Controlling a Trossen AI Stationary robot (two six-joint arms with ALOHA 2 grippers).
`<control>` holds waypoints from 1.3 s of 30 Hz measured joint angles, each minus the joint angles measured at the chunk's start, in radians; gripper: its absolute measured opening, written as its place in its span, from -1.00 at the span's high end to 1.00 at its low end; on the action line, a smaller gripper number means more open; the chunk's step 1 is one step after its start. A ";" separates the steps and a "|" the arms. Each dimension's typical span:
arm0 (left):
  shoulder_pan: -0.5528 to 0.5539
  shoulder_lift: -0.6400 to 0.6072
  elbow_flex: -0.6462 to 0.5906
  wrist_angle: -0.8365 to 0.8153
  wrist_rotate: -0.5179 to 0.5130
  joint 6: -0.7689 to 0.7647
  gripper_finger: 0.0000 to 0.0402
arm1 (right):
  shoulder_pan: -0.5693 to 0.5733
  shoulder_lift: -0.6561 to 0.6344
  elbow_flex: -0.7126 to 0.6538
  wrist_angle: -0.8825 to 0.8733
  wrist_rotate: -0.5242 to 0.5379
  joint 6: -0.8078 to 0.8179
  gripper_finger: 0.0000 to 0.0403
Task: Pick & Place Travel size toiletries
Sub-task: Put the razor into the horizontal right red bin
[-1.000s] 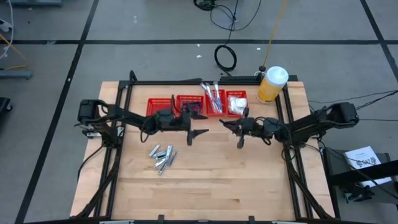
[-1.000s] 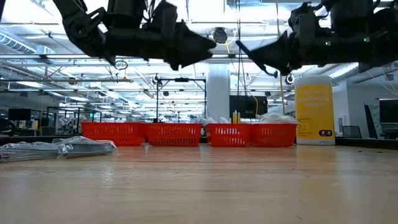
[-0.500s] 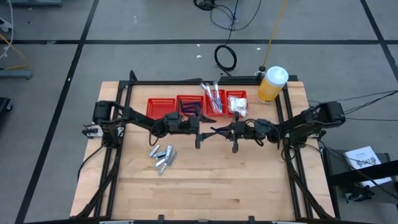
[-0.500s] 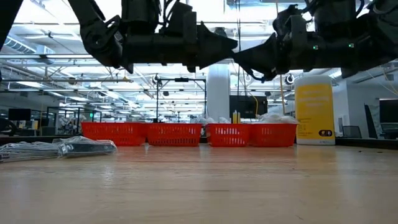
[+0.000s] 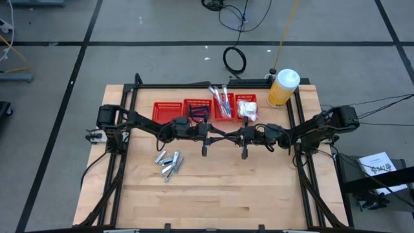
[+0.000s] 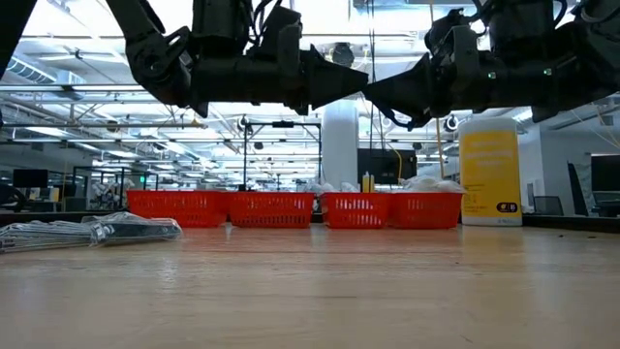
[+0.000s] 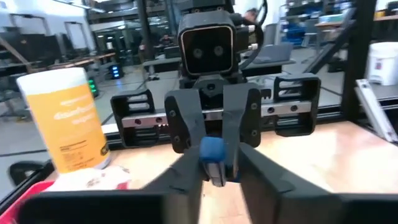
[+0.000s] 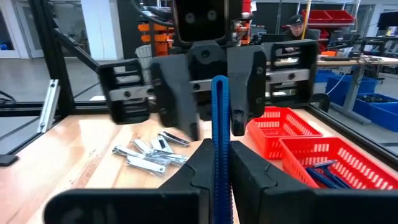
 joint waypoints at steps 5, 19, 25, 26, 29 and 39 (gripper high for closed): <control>0.018 0.000 0.000 0.003 0.062 -0.027 0.93 | 0.001 0.000 0.000 -0.002 0.000 -0.003 0.90; 0.032 -0.030 0.000 -0.068 -0.095 -0.053 0.90 | 0.003 -0.018 0.000 -0.048 0.026 0.041 0.16; 0.046 -0.184 -0.002 -0.387 -0.366 0.070 0.95 | 0.033 -0.119 0.000 -0.035 -0.010 0.077 -0.20; 0.048 -0.219 -0.001 -0.443 -0.406 0.083 0.95 | 0.038 -0.134 0.000 -0.036 0.001 0.070 -0.24; 0.074 -0.306 0.001 -0.603 -0.481 0.111 0.92 | 0.058 -0.175 0.000 -0.061 -0.004 0.045 -0.31; 0.239 -0.361 0.130 -1.207 -0.494 0.037 0.93 | 0.035 -0.191 0.000 -0.153 0.009 0.015 -0.25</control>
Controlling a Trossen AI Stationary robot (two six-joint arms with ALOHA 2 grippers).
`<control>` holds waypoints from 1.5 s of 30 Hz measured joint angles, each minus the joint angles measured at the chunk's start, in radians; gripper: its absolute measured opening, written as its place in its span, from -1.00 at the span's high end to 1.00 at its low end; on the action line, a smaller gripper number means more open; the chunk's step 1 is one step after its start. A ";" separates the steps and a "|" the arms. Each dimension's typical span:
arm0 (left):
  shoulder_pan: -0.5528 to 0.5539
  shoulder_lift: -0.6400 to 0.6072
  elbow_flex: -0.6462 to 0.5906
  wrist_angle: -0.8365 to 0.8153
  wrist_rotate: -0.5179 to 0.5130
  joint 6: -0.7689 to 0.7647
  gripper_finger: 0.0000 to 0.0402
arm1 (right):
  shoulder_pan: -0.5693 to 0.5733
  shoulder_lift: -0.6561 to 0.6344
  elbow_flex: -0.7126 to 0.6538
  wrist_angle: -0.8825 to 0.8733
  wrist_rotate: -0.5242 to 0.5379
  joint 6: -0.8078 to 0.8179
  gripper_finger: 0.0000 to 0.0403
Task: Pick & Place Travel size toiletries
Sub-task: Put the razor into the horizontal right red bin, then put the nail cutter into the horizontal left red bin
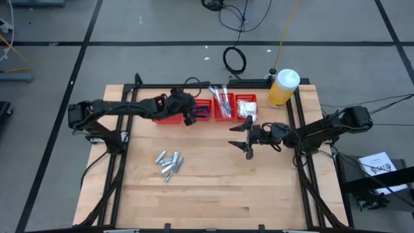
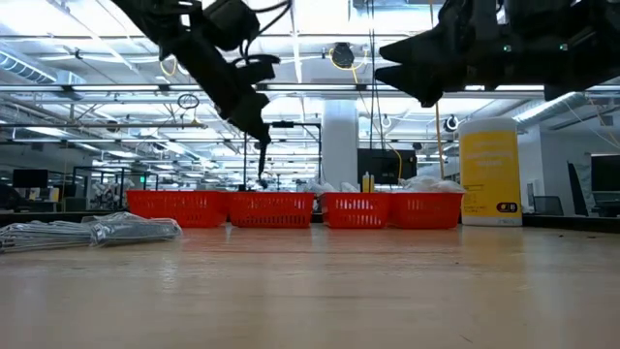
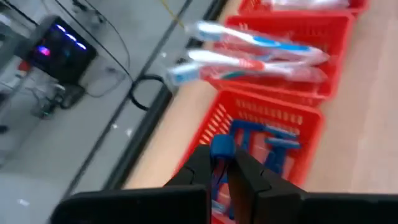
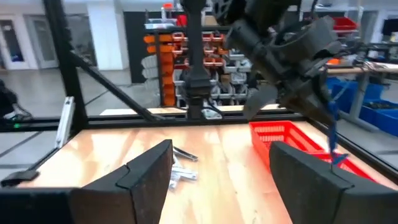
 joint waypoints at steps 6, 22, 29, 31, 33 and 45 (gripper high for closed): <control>0.016 0.016 0.000 -0.034 0.072 0.001 0.84 | -0.003 0.000 0.000 -0.015 -0.003 0.010 -0.23; 0.025 0.026 0.001 -0.039 0.064 -0.126 0.18 | -0.003 0.000 0.000 -0.042 0.000 0.011 -0.23; 0.030 0.023 0.001 -0.036 0.064 -0.084 -0.36 | -0.003 0.000 0.000 -0.044 0.000 0.011 -0.23; 0.021 0.018 0.001 -0.035 0.063 -0.056 -0.45 | -0.003 0.000 0.000 -0.047 0.000 0.011 -0.22; 0.007 0.015 0.001 -0.035 0.061 -0.039 -0.51 | -0.003 0.000 0.000 -0.052 0.000 0.011 -0.23; -0.163 0.004 0.000 -0.065 -0.198 0.057 -0.59 | -0.004 0.000 0.000 -0.054 0.000 0.011 -0.23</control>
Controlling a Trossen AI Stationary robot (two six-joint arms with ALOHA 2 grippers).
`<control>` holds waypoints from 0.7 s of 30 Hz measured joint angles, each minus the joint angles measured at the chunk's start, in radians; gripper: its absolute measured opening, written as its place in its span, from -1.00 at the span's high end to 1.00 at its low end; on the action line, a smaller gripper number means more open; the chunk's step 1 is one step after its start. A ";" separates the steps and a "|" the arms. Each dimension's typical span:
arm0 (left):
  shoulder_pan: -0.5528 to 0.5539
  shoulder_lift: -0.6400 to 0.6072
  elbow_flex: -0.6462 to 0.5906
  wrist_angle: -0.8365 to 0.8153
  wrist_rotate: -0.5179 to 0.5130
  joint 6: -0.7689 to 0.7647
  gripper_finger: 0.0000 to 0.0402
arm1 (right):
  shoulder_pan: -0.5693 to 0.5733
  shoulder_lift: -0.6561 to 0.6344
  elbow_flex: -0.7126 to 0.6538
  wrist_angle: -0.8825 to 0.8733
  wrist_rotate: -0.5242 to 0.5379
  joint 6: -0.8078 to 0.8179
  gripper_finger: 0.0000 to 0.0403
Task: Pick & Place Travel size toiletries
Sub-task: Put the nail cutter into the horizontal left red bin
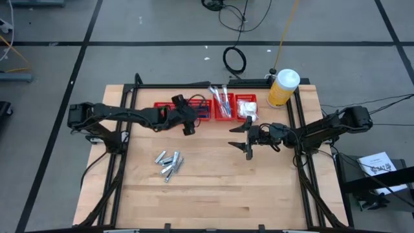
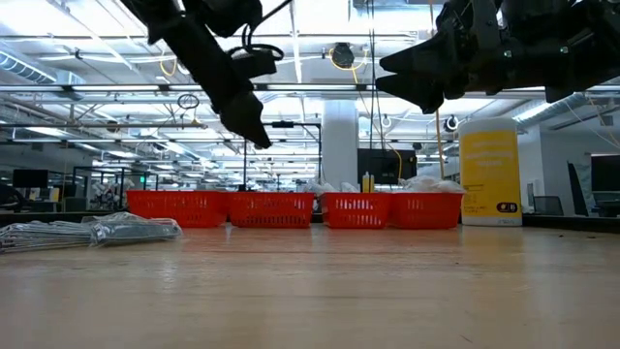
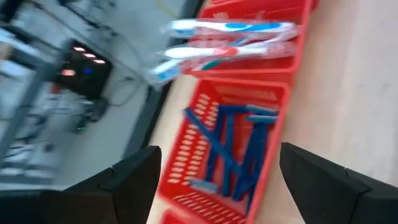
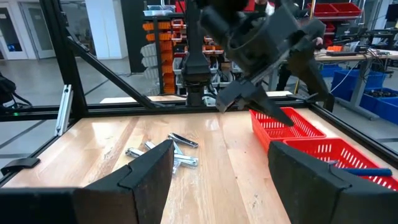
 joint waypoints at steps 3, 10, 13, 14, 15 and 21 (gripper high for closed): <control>-0.057 -0.001 0.000 -0.042 -0.083 -0.035 -0.59 | 0.000 0.000 0.000 -0.006 0.000 0.000 -0.23; -0.217 -0.032 0.000 -0.286 -0.079 -0.328 -0.59 | 0.000 0.000 0.000 -0.039 0.000 0.000 -0.22; -0.274 -0.041 0.001 -0.417 0.019 -0.562 -0.59 | 0.000 0.000 0.000 -0.040 0.000 0.000 -0.23; -0.292 -0.039 0.001 -0.473 0.057 -0.649 -0.59 | 0.000 0.000 0.000 -0.040 0.000 0.000 -0.23; -0.310 -0.037 0.001 -0.532 0.094 -0.737 -0.59 | 0.000 0.000 0.000 -0.037 0.000 0.000 -0.23; -0.413 -0.022 -0.053 -0.765 0.229 -1.203 -0.59 | 0.000 0.000 0.000 -0.038 0.000 0.000 -0.23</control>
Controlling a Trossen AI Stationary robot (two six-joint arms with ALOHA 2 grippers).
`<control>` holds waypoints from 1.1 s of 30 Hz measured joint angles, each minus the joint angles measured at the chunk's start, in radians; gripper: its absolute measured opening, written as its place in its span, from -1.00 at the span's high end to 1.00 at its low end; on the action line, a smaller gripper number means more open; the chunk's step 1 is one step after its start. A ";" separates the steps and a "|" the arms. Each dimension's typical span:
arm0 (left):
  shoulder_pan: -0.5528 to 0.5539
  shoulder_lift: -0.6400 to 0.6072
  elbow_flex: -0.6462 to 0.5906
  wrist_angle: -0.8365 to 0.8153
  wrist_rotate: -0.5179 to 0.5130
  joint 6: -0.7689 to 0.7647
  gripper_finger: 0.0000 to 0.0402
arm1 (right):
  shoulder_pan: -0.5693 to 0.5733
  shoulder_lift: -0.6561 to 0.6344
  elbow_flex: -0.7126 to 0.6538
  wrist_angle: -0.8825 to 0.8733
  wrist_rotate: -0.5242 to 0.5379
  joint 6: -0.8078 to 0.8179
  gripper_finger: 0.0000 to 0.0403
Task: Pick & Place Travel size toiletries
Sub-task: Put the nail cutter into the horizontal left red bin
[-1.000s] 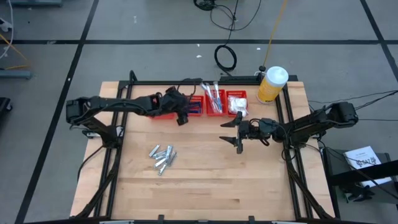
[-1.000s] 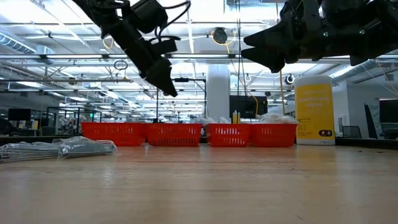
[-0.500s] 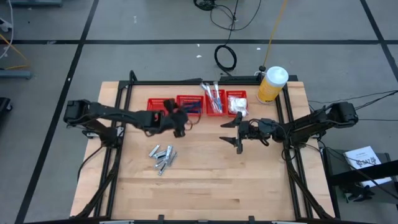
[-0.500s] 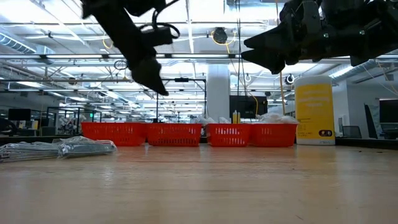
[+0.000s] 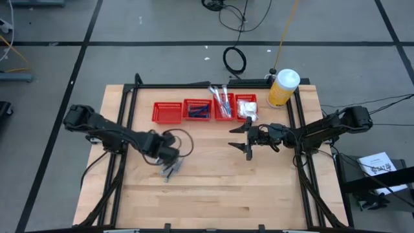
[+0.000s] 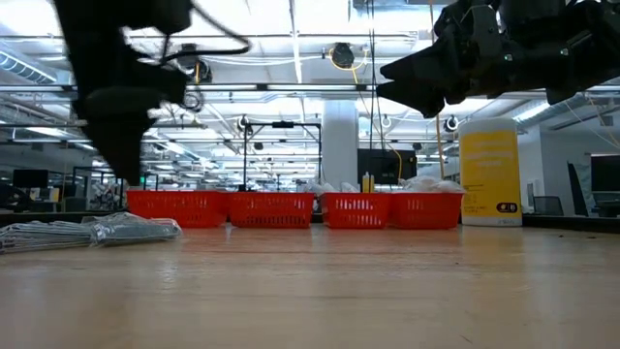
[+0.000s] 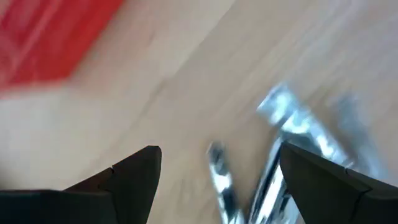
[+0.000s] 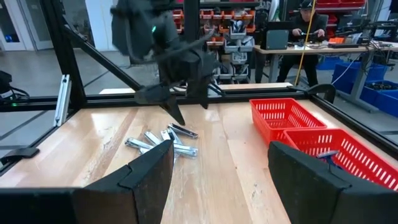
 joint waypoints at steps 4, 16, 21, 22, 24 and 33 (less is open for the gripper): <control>-0.038 -0.002 -0.070 -0.035 0.069 -0.186 -0.59 | 0.000 0.000 0.000 0.000 0.000 0.000 -0.23; -0.030 -0.003 -0.191 0.129 0.157 -0.253 -0.59 | 0.000 0.000 0.000 0.001 -0.004 0.045 -0.23; -0.030 -0.006 -0.232 0.131 0.211 -0.322 -0.59 | 0.000 0.000 0.000 0.001 -0.004 0.045 -0.22; -0.030 -0.006 -0.242 0.132 0.216 -0.341 -0.59 | 0.000 0.000 0.000 0.001 -0.004 0.045 -0.23; -0.031 -0.007 -0.255 0.136 0.226 -0.370 -0.59 | 0.000 0.000 0.000 0.000 -0.004 0.045 -0.23; -0.031 -0.004 -0.262 0.211 0.243 -0.293 -0.24 | 0.000 0.000 0.000 -0.003 -0.005 0.045 -0.22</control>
